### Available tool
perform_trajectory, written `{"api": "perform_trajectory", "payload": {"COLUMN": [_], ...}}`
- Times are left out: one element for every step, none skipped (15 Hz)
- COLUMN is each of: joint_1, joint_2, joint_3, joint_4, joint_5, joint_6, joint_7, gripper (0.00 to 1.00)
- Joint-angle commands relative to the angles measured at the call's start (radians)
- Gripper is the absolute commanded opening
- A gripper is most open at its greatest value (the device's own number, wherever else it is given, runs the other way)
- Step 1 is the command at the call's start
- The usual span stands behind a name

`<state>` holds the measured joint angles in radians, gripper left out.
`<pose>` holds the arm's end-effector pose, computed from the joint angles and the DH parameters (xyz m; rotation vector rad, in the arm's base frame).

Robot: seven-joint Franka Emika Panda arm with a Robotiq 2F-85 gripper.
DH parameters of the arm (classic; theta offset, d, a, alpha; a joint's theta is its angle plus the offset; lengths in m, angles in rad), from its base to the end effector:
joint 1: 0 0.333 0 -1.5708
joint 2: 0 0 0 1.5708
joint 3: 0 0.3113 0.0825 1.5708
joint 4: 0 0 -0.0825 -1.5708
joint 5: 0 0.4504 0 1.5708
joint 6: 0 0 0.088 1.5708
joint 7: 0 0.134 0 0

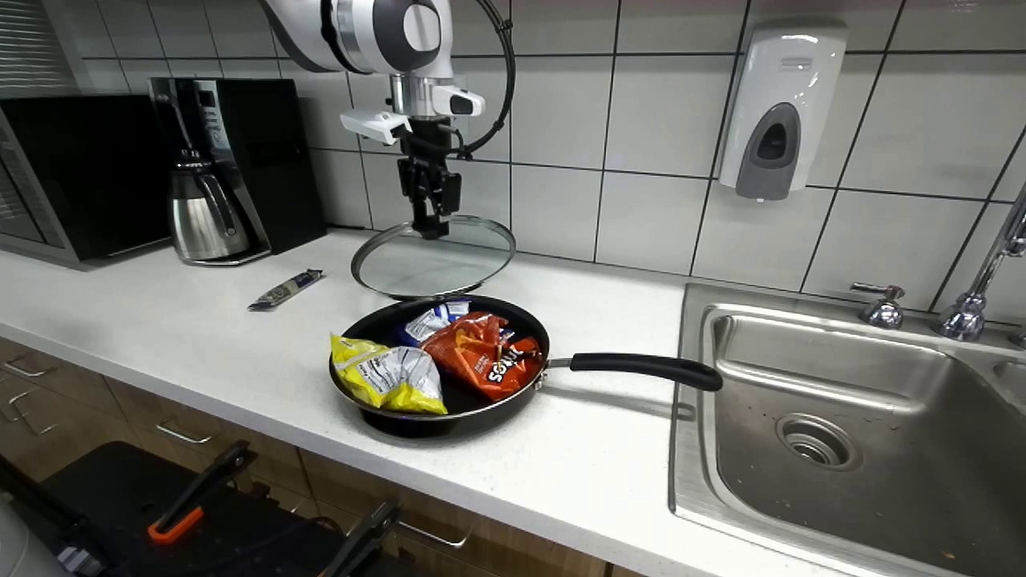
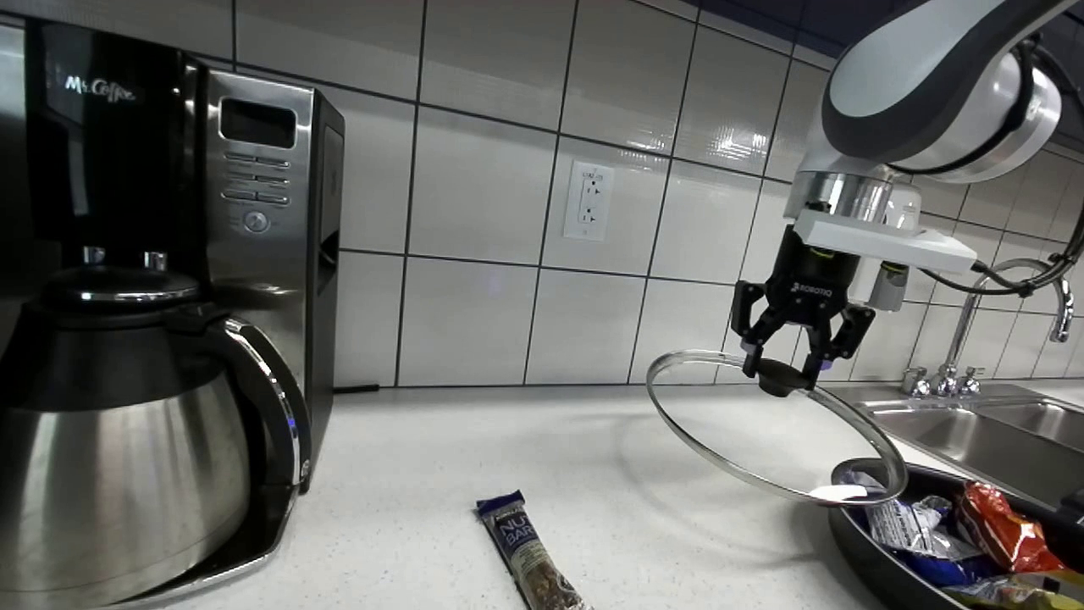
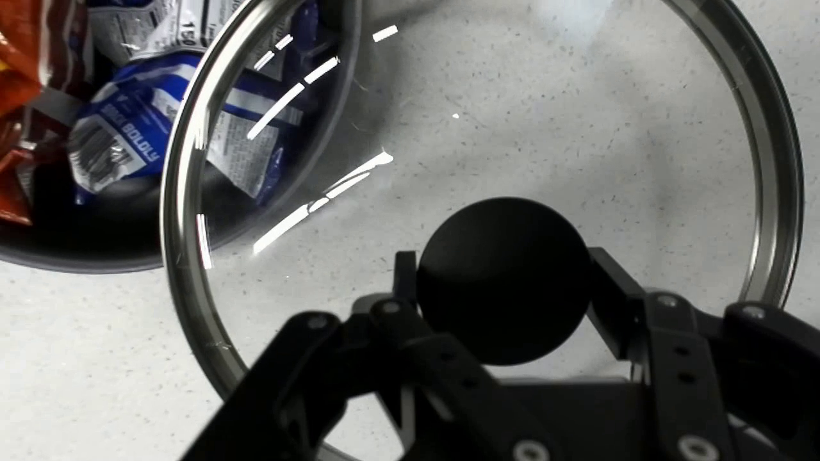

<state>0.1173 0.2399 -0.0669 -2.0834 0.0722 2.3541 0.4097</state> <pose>0.6306 0.0339 0.2373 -3.0350 0.6267 -0.0350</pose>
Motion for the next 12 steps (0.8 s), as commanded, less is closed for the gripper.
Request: {"api": "perform_trajectory", "payload": {"joint_1": [-0.034, -0.041, -0.047, -0.053, -0.058, -0.064, -0.068, -0.072, -0.077, -0.083, -0.088, -0.093], "joint_2": [-0.121, -0.14, -0.155, -0.17, -0.186, -0.201, -0.218, -0.237, -0.254, -0.272, -0.287, -0.303], "joint_3": [0.001, 0.0, -0.002, -0.001, -0.001, 0.001, 0.001, 0.0, 0.0, 0.001, 0.001, 0.002], "joint_4": [-0.107, -0.128, -0.144, -0.16, -0.176, -0.193, -0.208, -0.223, -0.235, -0.248, -0.258, -0.27], "joint_5": [-0.014, -0.018, -0.019, -0.018, -0.019, -0.011, -0.013, -0.021, -0.021, -0.016, -0.019, -0.02], "joint_6": [0.026, 0.026, 0.026, 0.022, 0.021, 0.021, 0.02, 0.019, 0.015, 0.009, 0.005, 0.0], "joint_7": [0.009, 0.009, 0.009, 0.006, 0.006, 0.0, 0.003, 0.01, 0.011, 0.006, 0.01, 0.011], "gripper": [0.39, 0.39, 0.39, 0.39, 0.39, 0.39, 0.39, 0.39, 0.39, 0.39, 0.39, 0.39]}}
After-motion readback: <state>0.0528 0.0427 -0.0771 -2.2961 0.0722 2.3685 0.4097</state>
